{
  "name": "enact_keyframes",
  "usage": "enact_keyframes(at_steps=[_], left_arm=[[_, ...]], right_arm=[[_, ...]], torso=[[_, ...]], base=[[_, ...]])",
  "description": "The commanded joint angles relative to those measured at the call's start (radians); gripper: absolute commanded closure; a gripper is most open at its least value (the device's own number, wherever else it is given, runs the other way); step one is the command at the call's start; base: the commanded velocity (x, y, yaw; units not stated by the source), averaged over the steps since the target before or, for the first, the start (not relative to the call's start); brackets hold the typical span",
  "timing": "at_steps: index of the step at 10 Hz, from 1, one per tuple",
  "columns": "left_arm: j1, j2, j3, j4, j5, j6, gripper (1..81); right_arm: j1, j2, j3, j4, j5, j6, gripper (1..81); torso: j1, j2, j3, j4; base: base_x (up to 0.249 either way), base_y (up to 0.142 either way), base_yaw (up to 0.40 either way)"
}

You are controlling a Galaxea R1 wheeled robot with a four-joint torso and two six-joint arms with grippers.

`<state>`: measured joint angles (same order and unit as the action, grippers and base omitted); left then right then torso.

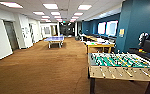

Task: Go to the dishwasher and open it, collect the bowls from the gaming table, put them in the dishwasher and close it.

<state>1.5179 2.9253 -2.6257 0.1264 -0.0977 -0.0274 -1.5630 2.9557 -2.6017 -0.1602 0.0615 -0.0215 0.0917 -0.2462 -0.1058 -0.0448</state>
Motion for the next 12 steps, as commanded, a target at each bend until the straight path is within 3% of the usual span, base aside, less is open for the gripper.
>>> enact_keyframes(at_steps=[1,12], left_arm=[[-0.058,-0.012,0.0,-0.001,0.044,0.0,1.0],[-0.058,-0.014,0.0,-0.004,0.044,0.0,1.0]], right_arm=[[0.048,-0.004,0.002,-0.001,-0.043,-0.003,1.0],[0.048,-0.001,0.002,-0.001,-0.043,-0.005,1.0]], torso=[[0.0,0.0,0.0,0.0],[-0.002,0.0,0.0,0.0]], base=[[0.073,0.0,0.0],[0.101,0.0,0.0]])
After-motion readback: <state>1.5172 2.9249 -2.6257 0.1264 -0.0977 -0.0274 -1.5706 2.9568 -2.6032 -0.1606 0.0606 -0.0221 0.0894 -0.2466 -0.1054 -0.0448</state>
